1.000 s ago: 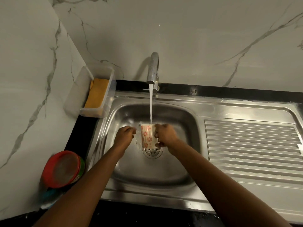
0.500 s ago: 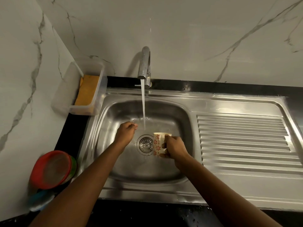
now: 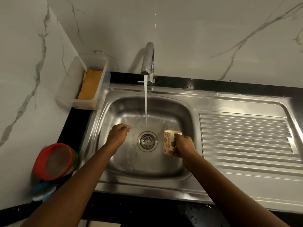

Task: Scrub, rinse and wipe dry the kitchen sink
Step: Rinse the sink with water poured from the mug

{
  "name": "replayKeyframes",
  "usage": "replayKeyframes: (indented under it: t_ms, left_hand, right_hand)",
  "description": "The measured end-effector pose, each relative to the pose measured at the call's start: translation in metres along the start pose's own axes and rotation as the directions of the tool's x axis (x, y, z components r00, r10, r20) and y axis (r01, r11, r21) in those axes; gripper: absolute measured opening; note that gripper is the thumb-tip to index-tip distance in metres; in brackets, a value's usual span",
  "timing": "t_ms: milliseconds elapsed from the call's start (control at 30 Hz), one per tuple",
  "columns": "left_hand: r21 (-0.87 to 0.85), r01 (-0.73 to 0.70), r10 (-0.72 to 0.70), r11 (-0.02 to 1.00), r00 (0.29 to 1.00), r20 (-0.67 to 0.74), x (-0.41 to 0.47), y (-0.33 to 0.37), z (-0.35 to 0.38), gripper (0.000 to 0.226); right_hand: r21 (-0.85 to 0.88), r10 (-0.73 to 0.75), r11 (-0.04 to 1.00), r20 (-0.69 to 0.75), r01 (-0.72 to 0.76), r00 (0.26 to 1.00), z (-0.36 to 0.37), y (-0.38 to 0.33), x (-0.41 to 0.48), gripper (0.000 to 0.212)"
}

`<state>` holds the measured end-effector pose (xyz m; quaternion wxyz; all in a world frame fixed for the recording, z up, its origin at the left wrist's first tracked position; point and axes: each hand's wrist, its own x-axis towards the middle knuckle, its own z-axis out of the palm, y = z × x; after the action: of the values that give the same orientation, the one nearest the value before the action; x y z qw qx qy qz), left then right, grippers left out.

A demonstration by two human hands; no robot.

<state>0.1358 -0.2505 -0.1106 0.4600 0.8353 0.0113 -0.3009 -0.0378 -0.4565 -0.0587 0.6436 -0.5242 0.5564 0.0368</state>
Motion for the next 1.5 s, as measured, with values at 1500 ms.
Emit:
replayKeyframes:
  t_ms: [1500]
  left_hand:
    - [-0.707,-0.033,0.132,0.706,0.988,0.086,0.077,0.152,0.016,0.042]
  right_hand:
    - [-0.410,-0.526,0.760,0.069,0.505,0.848,-0.008,-0.046,-0.021,0.042]
